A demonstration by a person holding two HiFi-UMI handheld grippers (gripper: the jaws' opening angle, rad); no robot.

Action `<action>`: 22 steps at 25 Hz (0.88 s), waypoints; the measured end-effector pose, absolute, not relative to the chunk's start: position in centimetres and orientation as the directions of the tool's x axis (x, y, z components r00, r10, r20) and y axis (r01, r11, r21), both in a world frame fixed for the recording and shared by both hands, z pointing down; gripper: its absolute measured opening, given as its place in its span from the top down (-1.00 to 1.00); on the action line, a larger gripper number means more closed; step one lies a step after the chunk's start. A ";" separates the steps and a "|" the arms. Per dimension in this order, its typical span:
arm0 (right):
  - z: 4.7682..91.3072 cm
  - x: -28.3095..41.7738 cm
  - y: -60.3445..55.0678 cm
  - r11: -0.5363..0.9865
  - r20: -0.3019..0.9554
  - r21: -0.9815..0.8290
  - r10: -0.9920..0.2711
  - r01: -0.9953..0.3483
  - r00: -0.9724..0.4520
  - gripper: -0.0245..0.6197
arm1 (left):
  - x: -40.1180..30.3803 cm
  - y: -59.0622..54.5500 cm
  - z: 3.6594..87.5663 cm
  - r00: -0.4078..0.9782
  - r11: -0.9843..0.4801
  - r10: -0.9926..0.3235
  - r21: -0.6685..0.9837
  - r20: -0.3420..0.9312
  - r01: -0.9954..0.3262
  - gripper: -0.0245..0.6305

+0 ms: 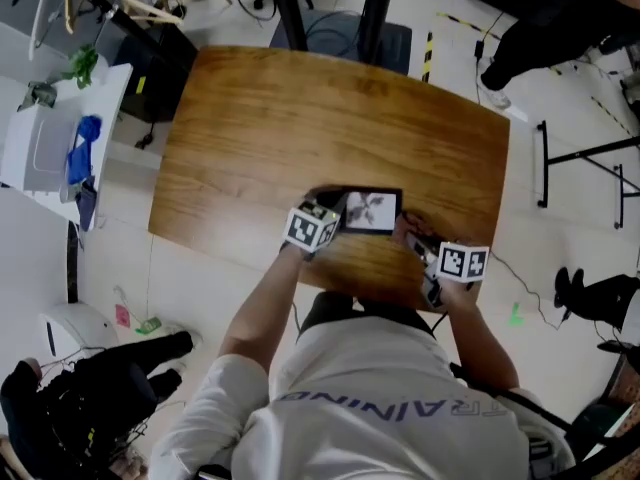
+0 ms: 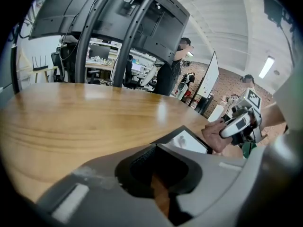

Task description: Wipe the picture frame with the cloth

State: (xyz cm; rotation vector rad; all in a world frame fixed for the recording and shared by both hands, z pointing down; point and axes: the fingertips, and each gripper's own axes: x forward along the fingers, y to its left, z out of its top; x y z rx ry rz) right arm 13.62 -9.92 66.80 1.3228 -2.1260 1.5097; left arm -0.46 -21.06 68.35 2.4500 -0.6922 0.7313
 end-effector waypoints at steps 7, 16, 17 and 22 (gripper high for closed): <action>59.0 16.5 -11.4 0.109 0.469 -0.641 -0.728 -0.760 -0.500 0.53 | -1.6 -19.8 68.5 0.668 -0.721 -0.403 0.233 0.626 -0.653 0.91; 45.2 24.1 -13.1 0.188 0.269 -0.336 -0.920 -0.923 -0.286 0.53 | -3.1 -20.6 45.3 0.681 -0.647 -0.690 0.212 0.244 -0.732 0.91; 43.8 24.5 -13.3 0.189 0.239 -0.307 -0.933 -0.933 -0.268 0.53 | -3.4 -20.7 42.7 0.676 -0.649 -0.710 0.189 0.198 -0.737 0.91; 39.4 24.3 -13.8 0.225 0.138 -0.241 -0.955 -0.944 -0.263 0.55 | -4.5 -20.7 36.8 0.655 -0.649 -0.751 0.092 0.079 -0.755 0.91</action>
